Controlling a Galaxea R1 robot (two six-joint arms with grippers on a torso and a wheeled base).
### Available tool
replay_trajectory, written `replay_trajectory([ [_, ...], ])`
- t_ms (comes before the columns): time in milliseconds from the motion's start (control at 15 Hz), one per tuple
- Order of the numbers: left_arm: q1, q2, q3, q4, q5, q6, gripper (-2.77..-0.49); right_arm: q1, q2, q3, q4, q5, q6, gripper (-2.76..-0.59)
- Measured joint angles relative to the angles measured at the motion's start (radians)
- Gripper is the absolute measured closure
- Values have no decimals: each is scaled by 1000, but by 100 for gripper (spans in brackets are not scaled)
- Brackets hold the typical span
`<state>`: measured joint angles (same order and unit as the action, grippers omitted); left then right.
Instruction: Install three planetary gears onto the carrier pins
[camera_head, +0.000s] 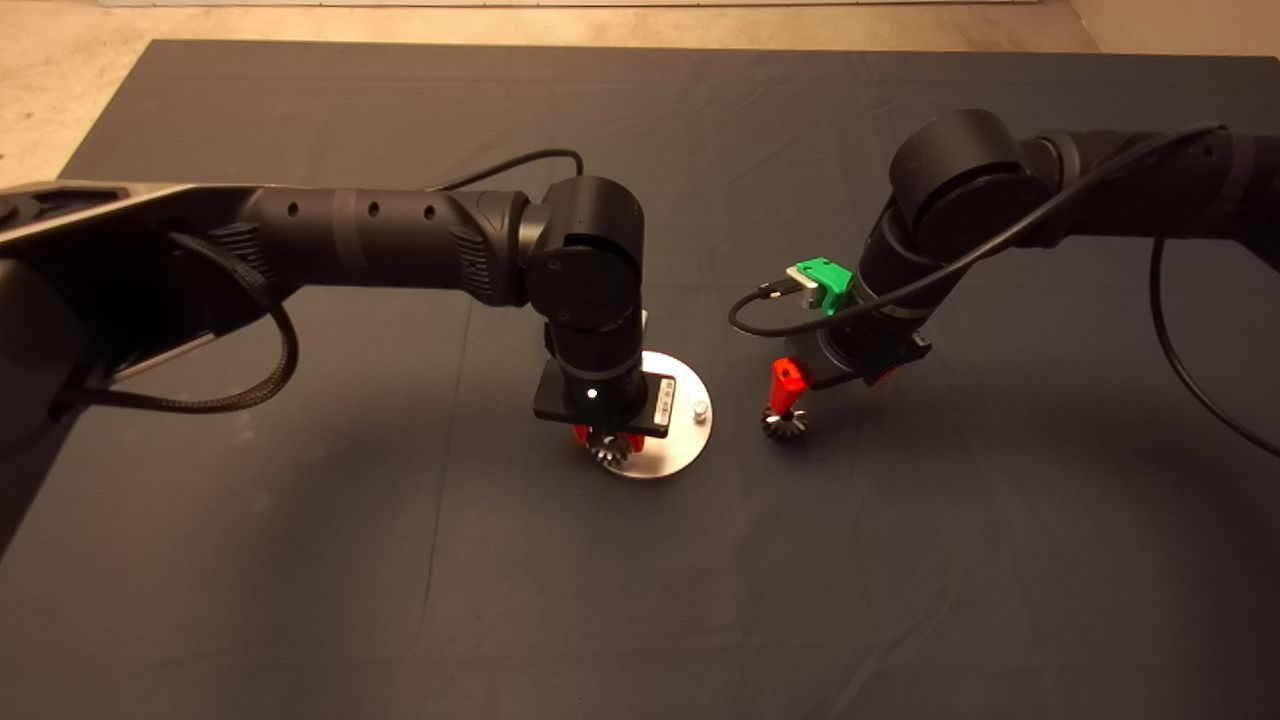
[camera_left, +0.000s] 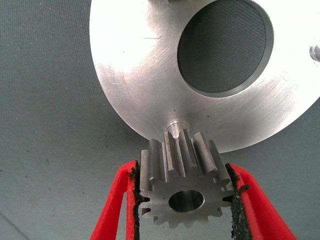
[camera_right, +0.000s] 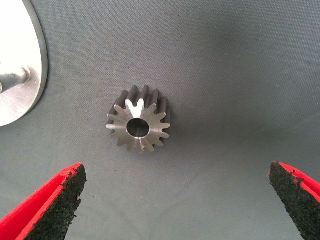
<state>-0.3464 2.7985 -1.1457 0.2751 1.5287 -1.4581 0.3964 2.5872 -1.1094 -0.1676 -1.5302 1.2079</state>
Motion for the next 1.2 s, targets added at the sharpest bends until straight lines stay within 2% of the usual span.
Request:
replay_trajectory([
  [1200,-2,3,-16,-12,-2,13,-82,0,0,0,0,0,0,-273],
])
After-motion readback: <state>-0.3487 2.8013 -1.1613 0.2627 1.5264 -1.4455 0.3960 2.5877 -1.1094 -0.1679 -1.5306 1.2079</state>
